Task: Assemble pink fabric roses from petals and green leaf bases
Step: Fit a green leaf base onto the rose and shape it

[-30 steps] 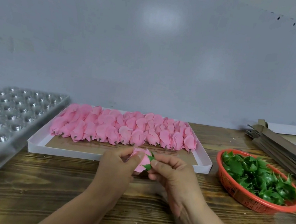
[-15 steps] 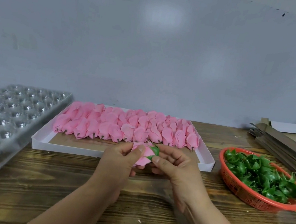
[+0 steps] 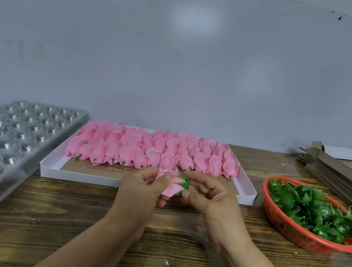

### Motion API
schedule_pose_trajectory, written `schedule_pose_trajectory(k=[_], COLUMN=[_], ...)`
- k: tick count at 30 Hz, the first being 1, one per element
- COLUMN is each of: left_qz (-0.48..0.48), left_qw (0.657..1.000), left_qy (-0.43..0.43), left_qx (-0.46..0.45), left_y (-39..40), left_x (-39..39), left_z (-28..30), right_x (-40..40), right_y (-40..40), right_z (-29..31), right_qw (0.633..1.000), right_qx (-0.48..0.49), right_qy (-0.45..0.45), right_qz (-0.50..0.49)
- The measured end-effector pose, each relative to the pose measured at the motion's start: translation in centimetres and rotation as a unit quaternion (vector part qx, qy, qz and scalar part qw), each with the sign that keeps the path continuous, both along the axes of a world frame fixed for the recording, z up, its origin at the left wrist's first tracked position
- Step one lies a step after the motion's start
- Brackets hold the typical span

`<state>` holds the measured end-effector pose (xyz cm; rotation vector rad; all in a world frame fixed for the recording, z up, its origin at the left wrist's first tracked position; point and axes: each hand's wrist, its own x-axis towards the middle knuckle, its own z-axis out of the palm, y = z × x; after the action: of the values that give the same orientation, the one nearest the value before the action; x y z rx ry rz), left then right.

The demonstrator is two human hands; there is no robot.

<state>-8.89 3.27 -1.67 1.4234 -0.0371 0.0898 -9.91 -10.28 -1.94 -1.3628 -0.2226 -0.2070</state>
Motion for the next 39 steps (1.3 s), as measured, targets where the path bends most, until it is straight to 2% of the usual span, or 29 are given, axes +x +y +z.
schedule_pose_trajectory(k=[3,8,11,17,23,30,34,39], left_qz=[0.002,0.001,-0.001,-0.009,-0.076,-0.123,-0.172,-0.198], left_qw=[1.000,0.997,0.993,0.991,0.972,0.960,0.945,0.945], left_qy=[0.008,0.052,0.065,0.080,0.132,0.146,0.140,0.131], left_qx=[-0.012,-0.065,-0.098,-0.104,-0.177,-0.207,-0.242,-0.227], left_y=[0.0,0.0,-0.1,-0.1,0.4,0.8,0.8,1.0], left_x=[0.0,0.2,0.3,0.5,0.7,0.7,0.6,0.6], left_z=[0.1,-0.1,-0.3,-0.5,-0.2,0.1,0.2,0.4], right_x=[0.0,-0.1,-0.2,-0.1,-0.3,-0.5,-0.9,-1.2], right_y=[-0.1,0.3,0.5,0.0,0.4,0.8,0.8,0.6], right_z=[0.2,0.3,0.1,0.4,0.1,0.3,0.8,1.2], right_qw=[1.000,0.992,0.988,0.998,1.000,0.997,0.997,0.996], right_qx=[-0.010,-0.104,-0.126,-0.042,-0.004,-0.042,-0.015,-0.034], right_qy=[-0.004,-0.038,-0.053,-0.024,-0.007,-0.056,-0.073,-0.079], right_qz=[-0.007,-0.055,-0.069,-0.037,-0.010,-0.026,-0.027,-0.022])
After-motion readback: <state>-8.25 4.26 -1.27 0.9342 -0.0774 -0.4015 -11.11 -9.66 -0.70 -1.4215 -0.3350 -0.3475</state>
